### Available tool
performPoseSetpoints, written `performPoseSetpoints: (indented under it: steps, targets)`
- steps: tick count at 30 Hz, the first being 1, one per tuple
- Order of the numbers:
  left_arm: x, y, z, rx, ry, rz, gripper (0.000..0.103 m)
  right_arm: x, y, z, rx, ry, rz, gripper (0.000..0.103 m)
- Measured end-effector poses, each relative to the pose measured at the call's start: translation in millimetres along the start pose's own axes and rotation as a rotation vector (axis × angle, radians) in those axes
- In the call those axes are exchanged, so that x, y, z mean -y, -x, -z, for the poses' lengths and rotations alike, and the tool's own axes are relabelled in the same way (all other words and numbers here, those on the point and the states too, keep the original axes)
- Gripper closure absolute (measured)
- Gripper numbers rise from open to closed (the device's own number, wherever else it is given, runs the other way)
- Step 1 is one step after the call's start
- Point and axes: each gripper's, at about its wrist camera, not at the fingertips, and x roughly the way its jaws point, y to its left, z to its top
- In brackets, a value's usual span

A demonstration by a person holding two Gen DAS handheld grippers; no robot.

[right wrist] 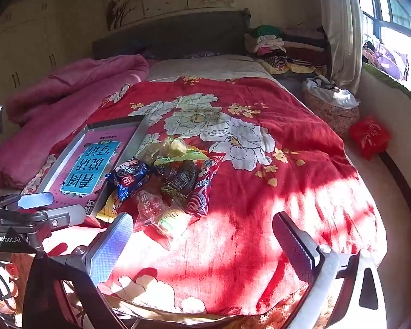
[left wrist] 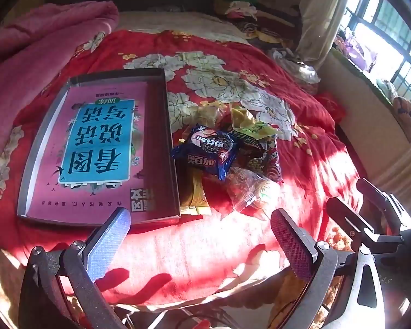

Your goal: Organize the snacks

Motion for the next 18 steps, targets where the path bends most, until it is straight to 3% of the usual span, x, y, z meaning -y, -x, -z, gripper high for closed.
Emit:
performPoseSetpoints:
  steps: [3,18]
  targets:
    - [0.8,11.6,0.2,0.034,-0.001,0.009,0.001,-0.1,2.0,-1.4,0.012,0.013,0.012,0.000]
    - [6.1,20.2,-0.7,0.045,-0.017,0.017,0.001,-5.5,17.6,0.3,0.050,0.025,0.009,0.000]
